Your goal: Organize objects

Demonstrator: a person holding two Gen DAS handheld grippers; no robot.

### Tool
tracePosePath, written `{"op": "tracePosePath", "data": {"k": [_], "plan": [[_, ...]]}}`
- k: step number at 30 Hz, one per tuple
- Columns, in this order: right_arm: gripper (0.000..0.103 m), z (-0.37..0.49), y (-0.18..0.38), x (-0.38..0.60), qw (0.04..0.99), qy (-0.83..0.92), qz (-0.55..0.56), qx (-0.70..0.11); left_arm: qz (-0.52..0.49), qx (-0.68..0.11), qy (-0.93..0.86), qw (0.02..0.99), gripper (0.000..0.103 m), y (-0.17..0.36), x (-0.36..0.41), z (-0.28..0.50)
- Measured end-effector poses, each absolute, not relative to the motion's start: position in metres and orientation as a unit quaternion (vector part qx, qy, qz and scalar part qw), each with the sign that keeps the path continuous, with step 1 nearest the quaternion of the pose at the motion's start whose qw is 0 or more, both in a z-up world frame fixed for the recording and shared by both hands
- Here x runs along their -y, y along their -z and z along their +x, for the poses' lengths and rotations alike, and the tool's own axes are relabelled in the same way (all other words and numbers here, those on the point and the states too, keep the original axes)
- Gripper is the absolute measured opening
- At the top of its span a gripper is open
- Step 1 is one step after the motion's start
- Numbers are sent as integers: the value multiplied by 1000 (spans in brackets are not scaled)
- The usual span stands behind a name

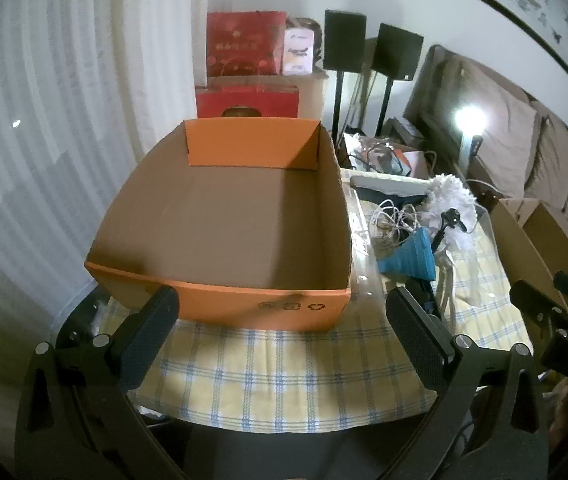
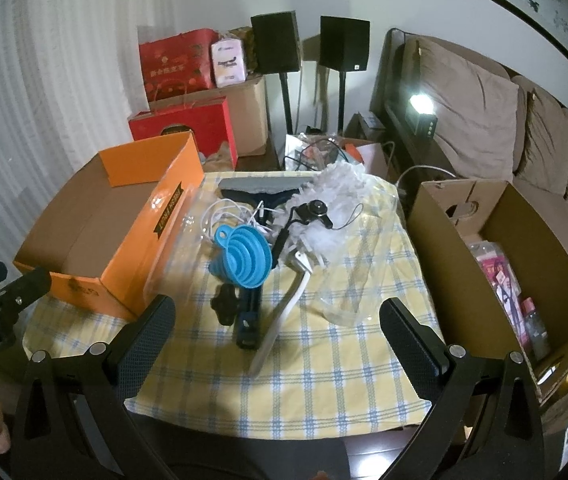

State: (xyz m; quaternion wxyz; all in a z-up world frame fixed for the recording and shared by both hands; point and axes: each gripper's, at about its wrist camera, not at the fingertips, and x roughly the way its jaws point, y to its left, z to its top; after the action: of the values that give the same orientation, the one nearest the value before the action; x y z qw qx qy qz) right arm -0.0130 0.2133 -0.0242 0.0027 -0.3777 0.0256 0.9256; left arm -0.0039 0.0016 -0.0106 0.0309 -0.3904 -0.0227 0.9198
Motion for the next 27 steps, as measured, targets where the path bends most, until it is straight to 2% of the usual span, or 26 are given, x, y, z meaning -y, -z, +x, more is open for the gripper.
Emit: {"op": "tracePosePath", "data": {"k": [17,27], "plan": [[103,-12,23,-227,2,-928,-370,-34,-381,26,-922,69,103,15,-11,-4],[103,-17,47,-269,32,-921,-383,-61,-395,20,-911,118,103,38,-33,-5]]}}
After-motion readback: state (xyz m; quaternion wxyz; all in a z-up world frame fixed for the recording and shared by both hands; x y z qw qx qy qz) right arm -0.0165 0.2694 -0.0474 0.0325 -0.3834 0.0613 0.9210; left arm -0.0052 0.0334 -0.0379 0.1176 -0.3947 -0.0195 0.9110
